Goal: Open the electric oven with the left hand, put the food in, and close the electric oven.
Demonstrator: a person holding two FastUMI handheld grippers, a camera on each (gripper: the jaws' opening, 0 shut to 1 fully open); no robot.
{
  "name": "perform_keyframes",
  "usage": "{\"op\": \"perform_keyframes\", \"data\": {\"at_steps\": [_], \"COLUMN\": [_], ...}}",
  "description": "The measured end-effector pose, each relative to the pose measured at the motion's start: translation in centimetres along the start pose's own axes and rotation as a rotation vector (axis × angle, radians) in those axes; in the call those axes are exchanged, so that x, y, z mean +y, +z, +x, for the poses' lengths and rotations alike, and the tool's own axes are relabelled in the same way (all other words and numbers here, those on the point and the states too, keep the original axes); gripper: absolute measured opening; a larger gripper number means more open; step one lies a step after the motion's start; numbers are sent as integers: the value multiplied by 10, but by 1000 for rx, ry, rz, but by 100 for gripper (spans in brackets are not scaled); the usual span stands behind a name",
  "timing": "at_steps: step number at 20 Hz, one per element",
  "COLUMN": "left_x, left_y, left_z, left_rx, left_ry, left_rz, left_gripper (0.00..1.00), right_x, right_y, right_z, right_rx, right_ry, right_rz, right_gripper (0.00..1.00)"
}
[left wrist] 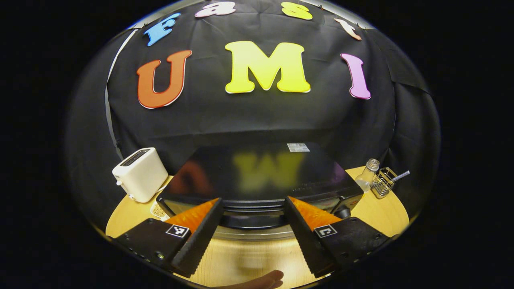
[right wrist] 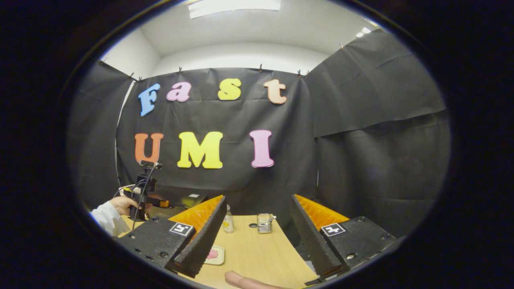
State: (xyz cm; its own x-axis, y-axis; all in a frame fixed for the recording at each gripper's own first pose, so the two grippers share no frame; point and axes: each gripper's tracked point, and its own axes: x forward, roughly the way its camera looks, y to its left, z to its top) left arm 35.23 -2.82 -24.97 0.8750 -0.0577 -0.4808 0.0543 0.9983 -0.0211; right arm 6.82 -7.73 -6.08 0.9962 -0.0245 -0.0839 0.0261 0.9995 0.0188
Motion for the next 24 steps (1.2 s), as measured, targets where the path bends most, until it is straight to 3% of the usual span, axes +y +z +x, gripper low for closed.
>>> {"op": "perform_keyframes", "data": {"at_steps": [1,2,3,14,24], "left_x": [1,2,1,0,-3], "left_y": [-4,-4,-5,-36,-82], "left_z": [-1,-4,-7,-44,-76], "left_rx": [11,5,13,42,-20], "left_ry": [-3,-3,-4,-33,-29], "left_rz": [-7,-8,-4,0,10], "left_gripper": [98,88,98,98,98], "right_x": [0,2,3,24,35], "right_y": [1,1,2,12,10], "right_z": [-1,-3,-4,-24,-31], "right_rx": [-1,-2,-2,8,20], "right_ry": [0,2,5,54,77], "right_rz": [0,-3,-8,-36,-27], "right_gripper": [100,100,100,100,100]}}
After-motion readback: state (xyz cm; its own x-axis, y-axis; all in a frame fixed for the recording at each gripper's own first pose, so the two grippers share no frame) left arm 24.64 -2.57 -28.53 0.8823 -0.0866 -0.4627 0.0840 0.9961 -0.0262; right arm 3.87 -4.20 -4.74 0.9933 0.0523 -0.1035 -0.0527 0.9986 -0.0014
